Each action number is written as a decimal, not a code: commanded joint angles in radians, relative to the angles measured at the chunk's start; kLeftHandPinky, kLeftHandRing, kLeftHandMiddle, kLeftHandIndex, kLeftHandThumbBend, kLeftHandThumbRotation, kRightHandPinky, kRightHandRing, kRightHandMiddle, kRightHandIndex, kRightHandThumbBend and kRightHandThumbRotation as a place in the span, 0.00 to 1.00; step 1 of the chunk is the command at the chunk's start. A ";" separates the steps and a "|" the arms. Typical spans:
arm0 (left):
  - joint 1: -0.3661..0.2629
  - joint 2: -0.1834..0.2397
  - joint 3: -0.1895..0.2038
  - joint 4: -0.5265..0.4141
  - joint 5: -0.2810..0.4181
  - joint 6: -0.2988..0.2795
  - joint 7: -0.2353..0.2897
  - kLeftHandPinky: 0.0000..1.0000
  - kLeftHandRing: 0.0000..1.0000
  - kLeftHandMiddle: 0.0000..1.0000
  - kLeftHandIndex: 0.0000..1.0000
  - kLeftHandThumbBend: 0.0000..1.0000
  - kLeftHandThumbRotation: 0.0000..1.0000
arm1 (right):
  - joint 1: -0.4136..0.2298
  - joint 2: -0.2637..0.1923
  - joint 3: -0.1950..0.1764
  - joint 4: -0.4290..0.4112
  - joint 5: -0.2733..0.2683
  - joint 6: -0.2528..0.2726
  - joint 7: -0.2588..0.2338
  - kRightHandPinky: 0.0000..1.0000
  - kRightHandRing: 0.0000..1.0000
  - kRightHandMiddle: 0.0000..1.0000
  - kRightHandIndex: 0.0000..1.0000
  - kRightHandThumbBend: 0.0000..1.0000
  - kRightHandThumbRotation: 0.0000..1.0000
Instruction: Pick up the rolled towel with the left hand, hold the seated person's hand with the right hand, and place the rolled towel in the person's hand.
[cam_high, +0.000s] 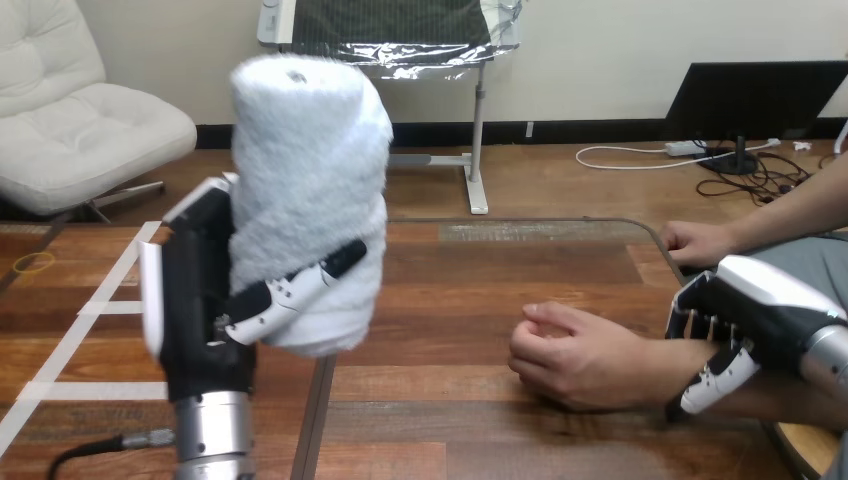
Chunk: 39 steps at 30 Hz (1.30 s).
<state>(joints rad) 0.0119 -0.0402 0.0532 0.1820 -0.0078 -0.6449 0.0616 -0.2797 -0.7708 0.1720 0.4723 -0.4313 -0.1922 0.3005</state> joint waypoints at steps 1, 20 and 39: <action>-0.133 0.002 -0.007 0.105 -0.006 -0.074 -0.022 0.21 0.26 0.32 0.38 0.51 0.00 | -0.039 0.003 -0.068 -0.059 0.066 -0.007 0.002 0.27 0.30 0.36 0.39 0.94 0.07; -0.259 -0.012 0.002 0.397 -0.034 -0.170 -0.075 0.24 0.28 0.34 0.39 0.51 0.00 | -0.046 0.007 -0.114 -0.131 0.115 0.015 0.047 0.32 0.34 0.38 0.38 0.95 0.10; -0.366 -0.041 0.010 0.592 -0.071 -0.201 -0.113 0.30 0.33 0.38 0.40 0.55 0.00 | -0.032 0.018 -0.134 -0.261 0.123 0.117 0.081 0.33 0.36 0.40 0.40 0.95 0.10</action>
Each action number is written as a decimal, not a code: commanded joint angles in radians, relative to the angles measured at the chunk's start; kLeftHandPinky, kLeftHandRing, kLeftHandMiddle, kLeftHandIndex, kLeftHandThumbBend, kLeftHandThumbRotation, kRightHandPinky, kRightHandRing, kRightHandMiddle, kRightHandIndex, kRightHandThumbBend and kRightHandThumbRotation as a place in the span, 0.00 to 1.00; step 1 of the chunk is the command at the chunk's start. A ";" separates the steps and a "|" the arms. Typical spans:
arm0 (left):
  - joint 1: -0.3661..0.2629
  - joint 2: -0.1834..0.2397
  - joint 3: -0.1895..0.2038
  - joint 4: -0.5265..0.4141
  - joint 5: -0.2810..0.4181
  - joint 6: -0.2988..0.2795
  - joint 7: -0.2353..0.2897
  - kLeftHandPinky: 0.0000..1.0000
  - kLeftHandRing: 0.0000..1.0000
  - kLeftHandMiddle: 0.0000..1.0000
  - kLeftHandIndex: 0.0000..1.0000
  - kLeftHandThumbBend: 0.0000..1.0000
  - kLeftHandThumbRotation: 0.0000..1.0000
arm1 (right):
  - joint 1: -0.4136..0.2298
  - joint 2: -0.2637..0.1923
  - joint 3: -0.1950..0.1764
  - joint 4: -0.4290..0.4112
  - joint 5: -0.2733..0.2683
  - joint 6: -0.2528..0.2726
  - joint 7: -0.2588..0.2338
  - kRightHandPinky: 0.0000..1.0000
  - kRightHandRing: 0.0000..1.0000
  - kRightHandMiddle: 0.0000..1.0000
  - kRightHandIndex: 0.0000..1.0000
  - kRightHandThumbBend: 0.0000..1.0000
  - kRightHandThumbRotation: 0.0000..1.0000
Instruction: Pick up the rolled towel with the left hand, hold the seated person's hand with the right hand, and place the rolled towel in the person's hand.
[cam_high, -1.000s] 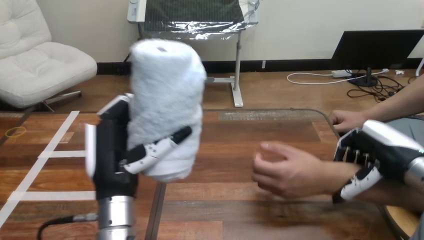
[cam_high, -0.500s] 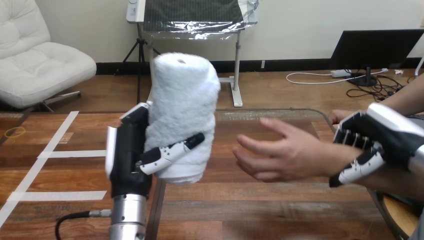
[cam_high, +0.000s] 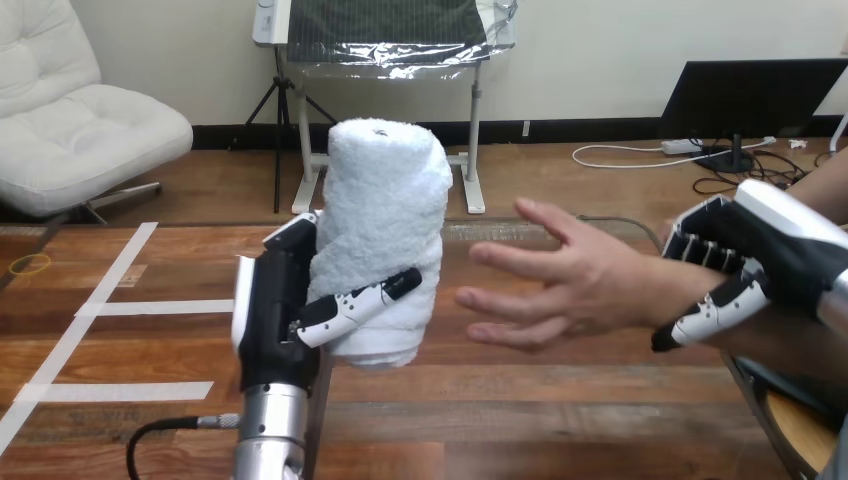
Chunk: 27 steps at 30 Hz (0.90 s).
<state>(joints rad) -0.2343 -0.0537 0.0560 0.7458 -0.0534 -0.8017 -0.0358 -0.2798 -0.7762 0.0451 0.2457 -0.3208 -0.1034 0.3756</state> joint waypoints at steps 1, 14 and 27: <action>-0.126 -0.032 0.009 0.038 -0.033 -0.046 -0.023 0.30 0.33 0.38 0.40 0.55 0.00 | -0.031 0.024 -0.008 -0.039 0.014 0.029 0.008 0.33 0.36 0.40 0.40 0.95 0.10; -0.187 -0.049 0.002 0.118 -0.012 -0.081 -0.002 0.29 0.33 0.38 0.41 0.60 0.00 | -0.026 0.030 -0.012 -0.080 0.019 0.050 0.017 0.33 0.35 0.39 0.39 0.95 0.11; -0.232 -0.074 -0.008 0.166 -0.014 -0.101 -0.012 0.29 0.32 0.38 0.42 0.61 0.00 | -0.030 0.032 -0.010 -0.102 0.018 0.067 0.019 0.33 0.36 0.39 0.39 0.96 0.10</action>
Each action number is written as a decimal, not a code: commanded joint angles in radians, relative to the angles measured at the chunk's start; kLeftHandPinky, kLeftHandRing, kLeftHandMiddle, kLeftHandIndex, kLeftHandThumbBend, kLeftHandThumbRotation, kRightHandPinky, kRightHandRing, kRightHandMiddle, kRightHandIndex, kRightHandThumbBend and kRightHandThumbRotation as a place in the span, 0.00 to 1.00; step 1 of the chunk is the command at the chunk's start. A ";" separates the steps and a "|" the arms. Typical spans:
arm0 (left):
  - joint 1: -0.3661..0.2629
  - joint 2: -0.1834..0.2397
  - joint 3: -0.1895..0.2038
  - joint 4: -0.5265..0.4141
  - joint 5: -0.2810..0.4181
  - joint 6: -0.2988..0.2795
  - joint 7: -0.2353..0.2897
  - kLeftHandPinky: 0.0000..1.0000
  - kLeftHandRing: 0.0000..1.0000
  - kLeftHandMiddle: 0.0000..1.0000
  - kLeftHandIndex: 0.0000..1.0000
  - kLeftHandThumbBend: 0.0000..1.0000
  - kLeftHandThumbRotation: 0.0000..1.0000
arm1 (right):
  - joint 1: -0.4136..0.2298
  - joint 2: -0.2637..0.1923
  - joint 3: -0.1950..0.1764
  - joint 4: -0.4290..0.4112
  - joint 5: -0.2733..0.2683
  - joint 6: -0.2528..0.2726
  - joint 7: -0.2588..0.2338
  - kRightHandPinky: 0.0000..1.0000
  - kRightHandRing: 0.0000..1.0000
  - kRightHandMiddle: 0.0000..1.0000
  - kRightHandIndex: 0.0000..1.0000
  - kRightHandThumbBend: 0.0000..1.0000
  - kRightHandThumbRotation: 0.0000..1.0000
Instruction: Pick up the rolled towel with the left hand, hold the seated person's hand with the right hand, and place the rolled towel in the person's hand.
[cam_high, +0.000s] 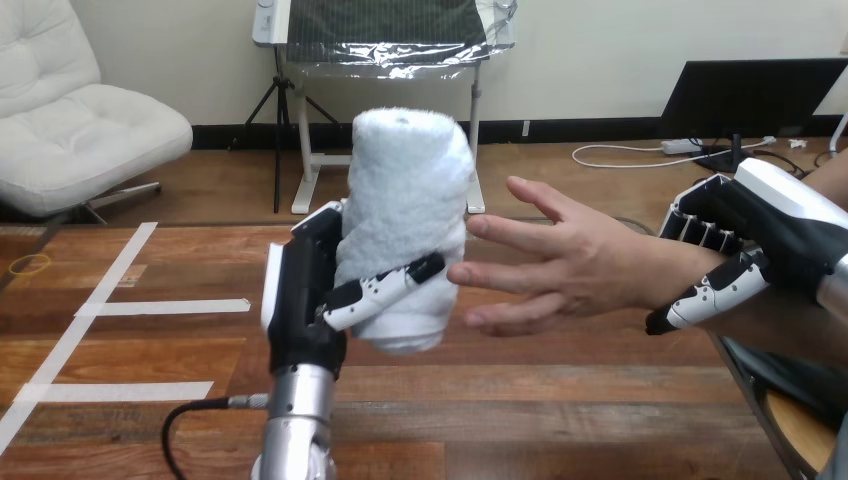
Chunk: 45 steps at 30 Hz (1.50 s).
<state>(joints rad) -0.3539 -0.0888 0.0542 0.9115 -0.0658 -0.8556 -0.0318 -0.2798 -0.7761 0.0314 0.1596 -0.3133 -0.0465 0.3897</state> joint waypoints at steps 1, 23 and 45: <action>-0.116 -0.044 -0.007 0.003 -0.006 -0.046 -0.023 0.29 0.32 0.38 0.42 0.61 0.00 | -0.030 0.032 0.004 -0.017 0.012 0.011 0.005 0.33 0.36 0.39 0.39 0.96 0.10; -0.136 -0.109 -0.031 0.029 0.015 -0.042 -0.046 0.31 0.34 0.38 0.42 0.60 0.00 | -0.047 0.041 0.012 -0.042 0.007 0.047 0.015 0.31 0.34 0.38 0.39 0.96 0.11; -0.108 -0.158 -0.072 0.052 -0.008 -0.017 -0.122 0.34 0.36 0.40 0.42 0.62 0.00 | -0.067 0.047 0.008 -0.085 0.000 0.084 0.028 0.31 0.34 0.39 0.39 0.96 0.13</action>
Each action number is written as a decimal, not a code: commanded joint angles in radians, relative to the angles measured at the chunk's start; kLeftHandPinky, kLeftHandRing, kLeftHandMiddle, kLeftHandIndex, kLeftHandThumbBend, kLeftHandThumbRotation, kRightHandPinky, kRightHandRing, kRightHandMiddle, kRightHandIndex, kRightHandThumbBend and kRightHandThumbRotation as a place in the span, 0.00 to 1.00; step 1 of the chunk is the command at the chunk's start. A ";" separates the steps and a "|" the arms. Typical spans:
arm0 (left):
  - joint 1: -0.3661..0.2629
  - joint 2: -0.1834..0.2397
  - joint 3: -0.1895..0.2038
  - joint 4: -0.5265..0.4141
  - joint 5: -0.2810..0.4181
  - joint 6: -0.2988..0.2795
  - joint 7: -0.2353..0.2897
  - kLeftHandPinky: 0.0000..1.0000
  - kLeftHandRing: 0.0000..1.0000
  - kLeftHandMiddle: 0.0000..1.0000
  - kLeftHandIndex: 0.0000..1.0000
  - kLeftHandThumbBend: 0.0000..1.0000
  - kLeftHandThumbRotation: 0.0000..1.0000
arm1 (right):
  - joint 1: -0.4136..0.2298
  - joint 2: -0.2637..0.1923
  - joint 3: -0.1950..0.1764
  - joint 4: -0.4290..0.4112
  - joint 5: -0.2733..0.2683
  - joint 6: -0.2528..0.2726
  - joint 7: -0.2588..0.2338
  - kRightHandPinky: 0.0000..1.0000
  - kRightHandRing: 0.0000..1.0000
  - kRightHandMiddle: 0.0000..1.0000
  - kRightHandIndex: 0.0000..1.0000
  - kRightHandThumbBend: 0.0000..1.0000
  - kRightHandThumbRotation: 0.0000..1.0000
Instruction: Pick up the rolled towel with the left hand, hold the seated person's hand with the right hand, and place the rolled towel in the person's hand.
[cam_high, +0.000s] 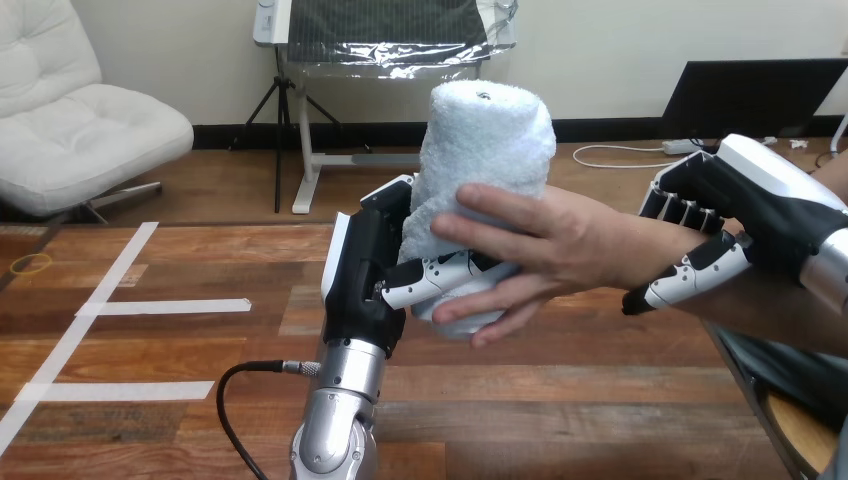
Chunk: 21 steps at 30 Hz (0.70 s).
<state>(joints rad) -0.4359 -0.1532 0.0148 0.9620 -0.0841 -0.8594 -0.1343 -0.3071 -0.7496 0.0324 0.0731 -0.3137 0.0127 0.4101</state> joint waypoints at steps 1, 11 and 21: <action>-0.023 -0.093 -0.037 0.004 0.017 -0.014 -0.016 0.34 0.36 0.40 0.41 0.62 0.00 | -0.040 0.021 0.007 -0.002 0.000 0.029 0.009 0.31 0.35 0.39 0.39 0.96 0.13; -0.004 -0.098 -0.053 0.015 0.038 -0.011 -0.013 0.33 0.36 0.39 0.42 0.63 0.00 | -0.044 0.019 0.006 -0.018 -0.003 0.048 0.016 0.33 0.36 0.40 0.40 0.96 0.13; 0.004 -0.101 -0.059 0.031 0.043 -0.029 -0.025 0.31 0.35 0.39 0.42 0.61 0.00 | -0.045 0.020 0.007 -0.011 -0.001 0.038 0.017 0.34 0.37 0.40 0.40 0.96 0.13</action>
<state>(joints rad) -0.4356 -0.1538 0.0145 0.9856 -0.0781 -0.8601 -0.1320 -0.3076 -0.7494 0.0325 0.0525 -0.3162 0.0507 0.4259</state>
